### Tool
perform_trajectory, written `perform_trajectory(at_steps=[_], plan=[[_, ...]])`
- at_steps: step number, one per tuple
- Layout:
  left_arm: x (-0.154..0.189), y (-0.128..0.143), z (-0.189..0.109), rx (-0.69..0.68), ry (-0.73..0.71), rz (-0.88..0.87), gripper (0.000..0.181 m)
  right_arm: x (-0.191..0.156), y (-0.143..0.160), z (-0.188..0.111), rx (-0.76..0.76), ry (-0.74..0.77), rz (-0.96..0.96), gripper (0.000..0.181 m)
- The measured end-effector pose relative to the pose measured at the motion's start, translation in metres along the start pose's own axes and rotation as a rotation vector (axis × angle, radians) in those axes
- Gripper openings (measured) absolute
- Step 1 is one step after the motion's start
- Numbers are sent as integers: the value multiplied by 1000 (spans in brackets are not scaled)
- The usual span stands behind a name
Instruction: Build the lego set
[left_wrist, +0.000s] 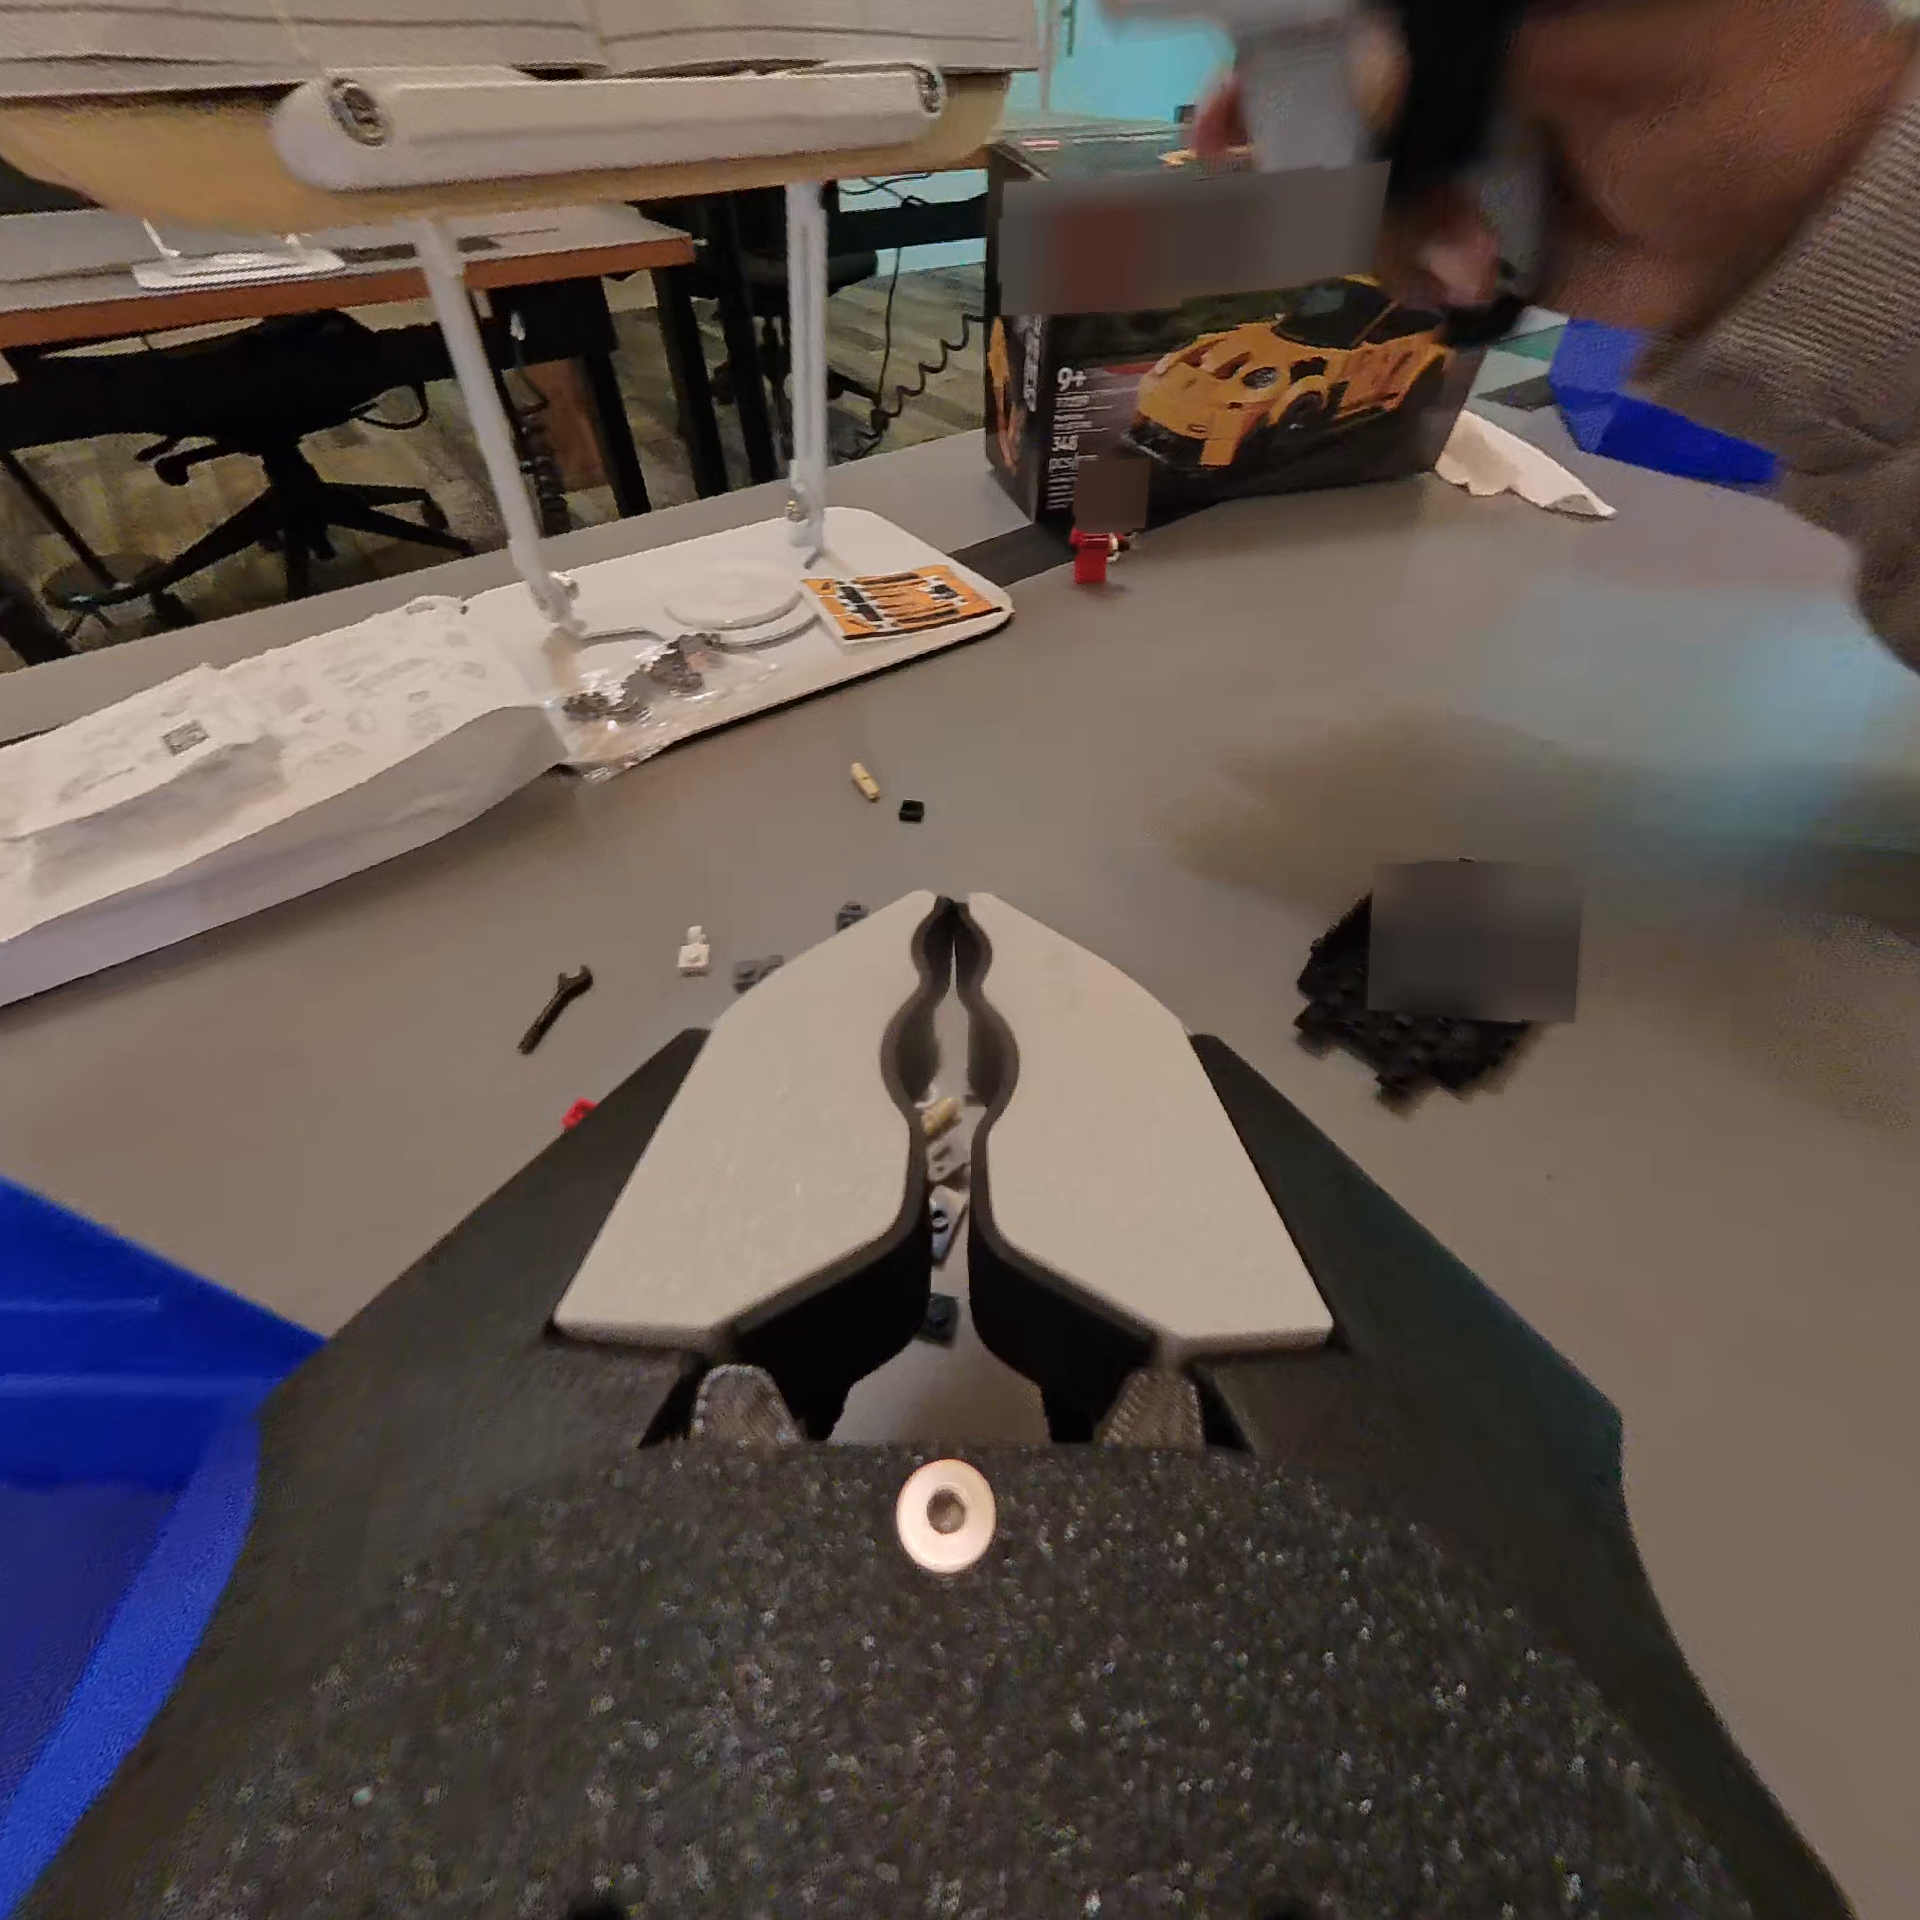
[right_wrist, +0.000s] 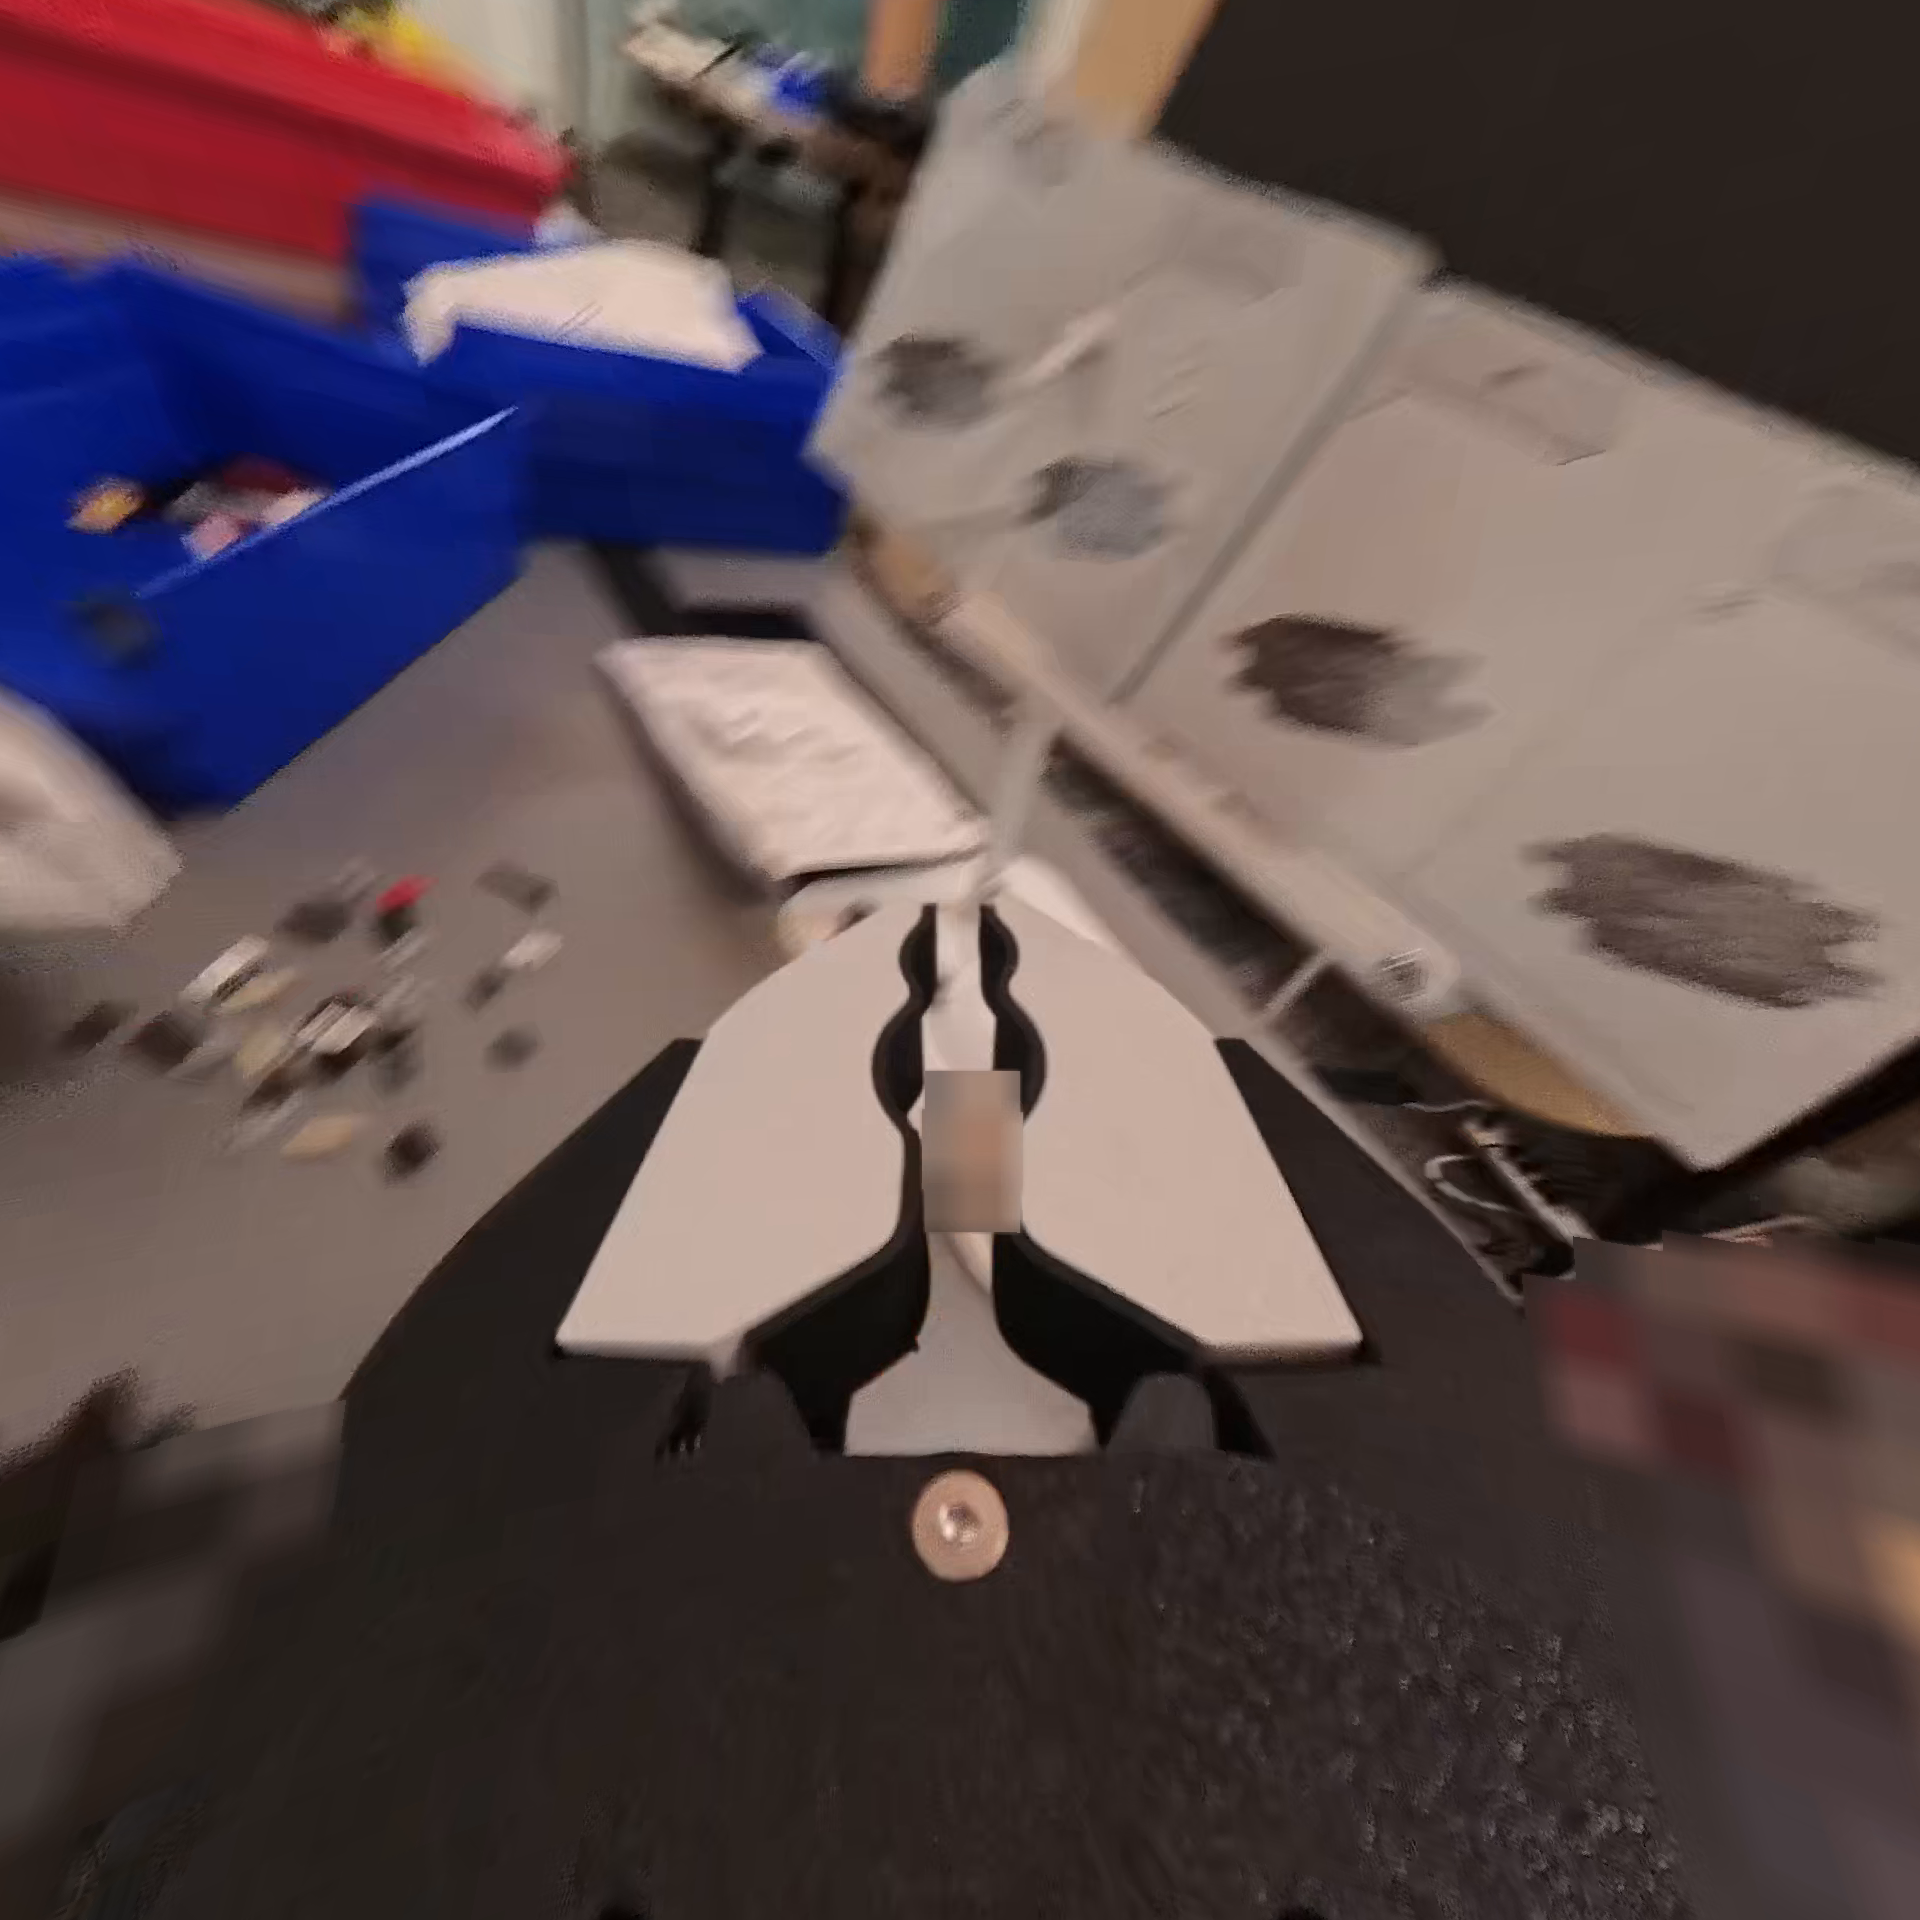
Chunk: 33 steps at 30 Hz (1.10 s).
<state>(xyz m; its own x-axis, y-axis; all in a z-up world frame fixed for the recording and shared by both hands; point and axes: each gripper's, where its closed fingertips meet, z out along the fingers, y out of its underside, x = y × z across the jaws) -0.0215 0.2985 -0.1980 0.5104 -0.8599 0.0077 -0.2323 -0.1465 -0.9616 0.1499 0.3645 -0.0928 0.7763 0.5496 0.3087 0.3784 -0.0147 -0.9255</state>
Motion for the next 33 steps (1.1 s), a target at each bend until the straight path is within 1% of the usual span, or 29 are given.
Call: perform_trajectory(at_steps=[2, 5, 7, 9, 10, 13, 16, 21, 23, 24, 25, 26, 28, 30, 31, 32, 33], plan=[[-10, -1, -4, -9, -29, -14, 0, -53, 27, -21, -102, -191, -45, 20], [-23, -4, -10, -16, -64, -27, 0, -129, 78, -51, -281, -450, -52, 44], [-27, -8, -13, -1, -76, -24, 0, -168, 107, -64, -360, -570, -62, 52], [-28, -10, -15, 15, -85, -19, 0, -186, 128, -64, -414, -603, -93, 57], [-28, -10, -15, 18, -84, -22, 0, -189, 134, -62, -432, -604, -105, 60], [-24, -4, -12, 10, -73, -20, 0, -198, 140, -61, -482, -675, -107, 59], [-21, 0, -9, 0, -69, 6, 0, -197, 144, -60, -511, -709, -177, 56], [-16, -3, -9, 6, -47, 18, 0, -193, 150, -75, -570, -820, -315, 55], [-12, -5, -9, 12, -32, 25, 0, -192, 150, -75, -571, -826, -344, 56], [-11, -7, -9, 16, -30, 30, 0, -191, 150, -75, -580, -826, -342, 61], [-9, -8, -10, 21, -27, 34, 0, -189, 147, -74, -580, -820, -328, 64], [-8, -10, -10, 25, -25, 37, 0, -187, 137, -70, -550, -812, -291, 63], [-7, -13, -11, 36, -24, 39, 0, -180, 108, -56, -458, -767, -209, 55], [-7, -15, -11, 40, -24, 37, 0, -169, 83, -35, -374, -693, -171, 47], [-7, -15, -11, 42, -24, 34, 0, -162, 75, -22, -349, -634, -181, 42], [-7, -15, -11, 42, -23, 30, 0, -157, 71, -9, -341, -587, -206, 36], [-8, -15, -11, 41, -23, 28, 0, -155, 70, 2, -338, -572, -231, 32]])
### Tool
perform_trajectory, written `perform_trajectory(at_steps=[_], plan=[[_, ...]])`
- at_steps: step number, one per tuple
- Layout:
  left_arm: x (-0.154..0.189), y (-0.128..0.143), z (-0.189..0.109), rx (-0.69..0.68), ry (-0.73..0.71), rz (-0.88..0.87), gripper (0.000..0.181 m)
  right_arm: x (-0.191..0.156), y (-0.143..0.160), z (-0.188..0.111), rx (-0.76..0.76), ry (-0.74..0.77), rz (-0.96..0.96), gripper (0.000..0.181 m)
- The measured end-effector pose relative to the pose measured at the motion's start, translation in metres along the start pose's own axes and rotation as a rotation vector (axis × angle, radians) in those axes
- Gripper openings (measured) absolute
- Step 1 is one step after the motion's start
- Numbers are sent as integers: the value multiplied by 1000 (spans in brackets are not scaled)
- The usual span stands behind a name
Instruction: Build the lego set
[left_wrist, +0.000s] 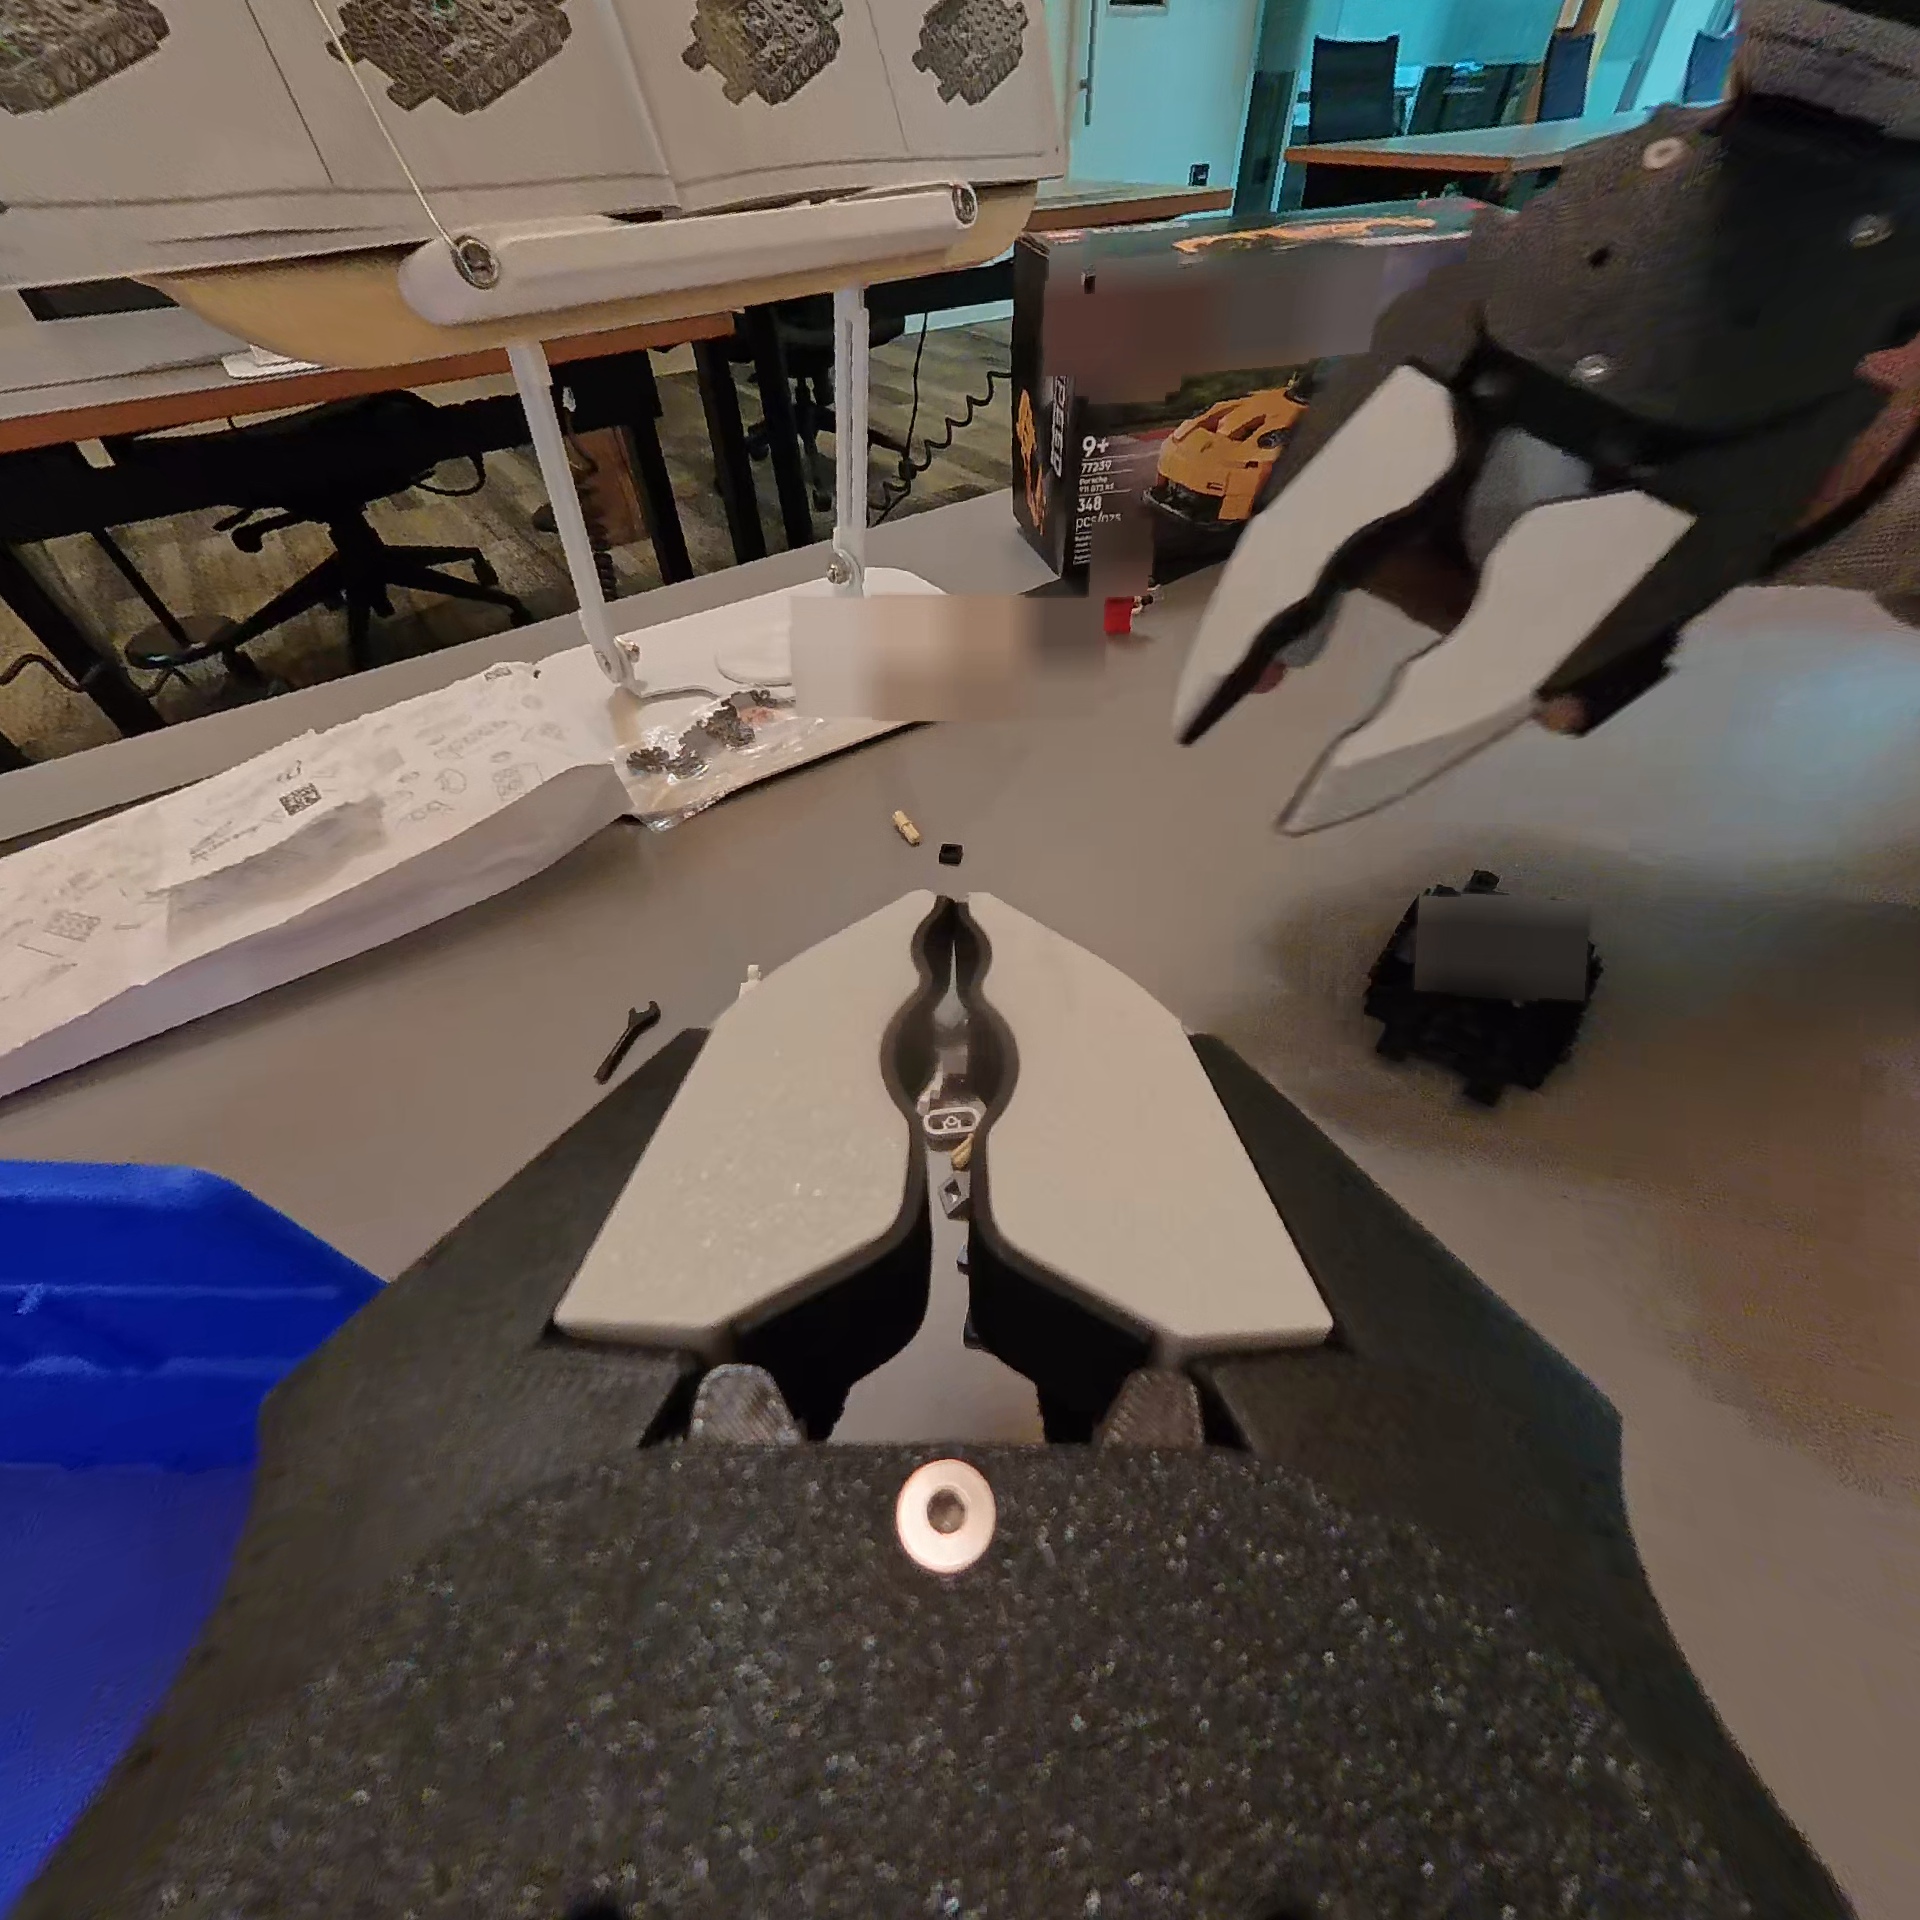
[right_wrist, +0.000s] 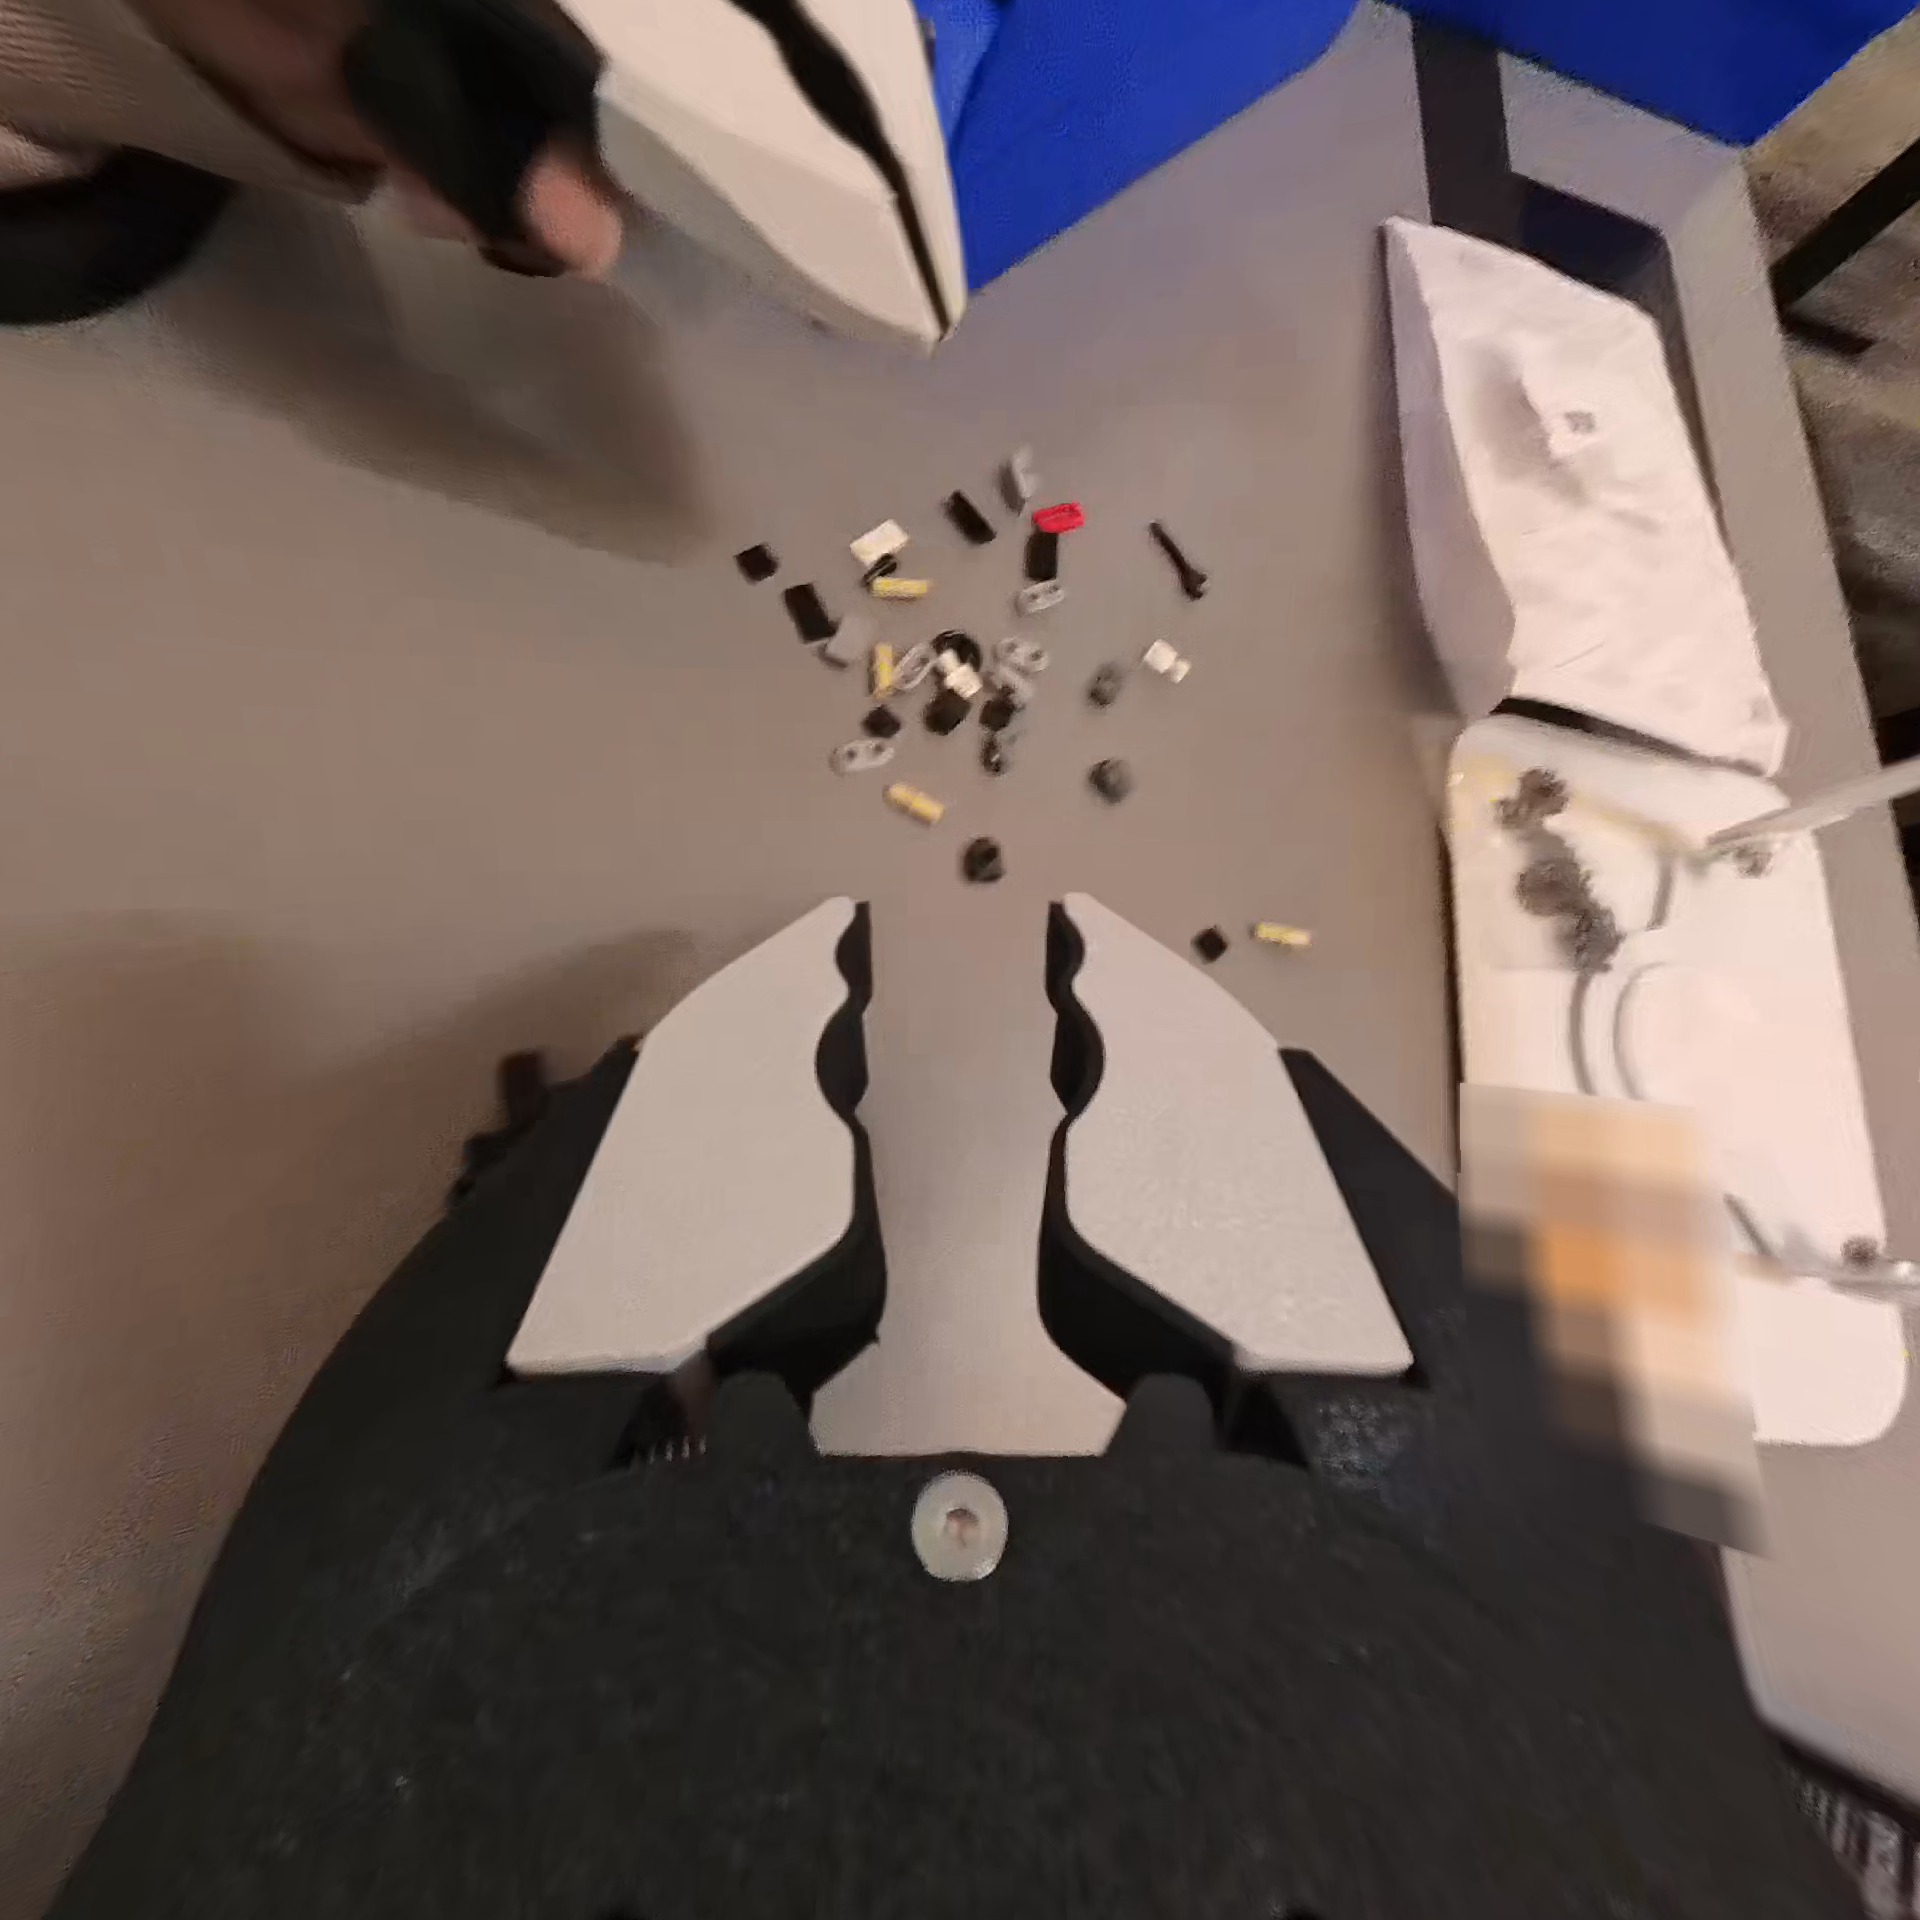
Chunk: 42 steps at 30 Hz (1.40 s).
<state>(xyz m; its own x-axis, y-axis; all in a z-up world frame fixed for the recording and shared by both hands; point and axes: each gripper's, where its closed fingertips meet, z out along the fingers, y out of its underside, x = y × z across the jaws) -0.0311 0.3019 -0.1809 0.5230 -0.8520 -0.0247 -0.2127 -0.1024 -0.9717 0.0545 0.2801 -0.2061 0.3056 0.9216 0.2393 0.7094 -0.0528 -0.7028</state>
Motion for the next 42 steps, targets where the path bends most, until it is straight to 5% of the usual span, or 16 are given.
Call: perform_trajectory(at_steps=[9, 21, 29, 42], plan=[[-17, -1, -5, 7, -71, 9, 0, 23, -10, 81, -84, -136, -127, 16], [-27, 0, -6, 9, -90, -16, 0, 16, -13, 116, -148, -348, -141, 4], [-22, 1, -4, 3, -67, -18, 0, 20, -18, 101, -94, -340, -60, 0], [8, 6, 4, -14, 16, 55, 3, 12, -7, -2, 130, -258, 233, 0]])
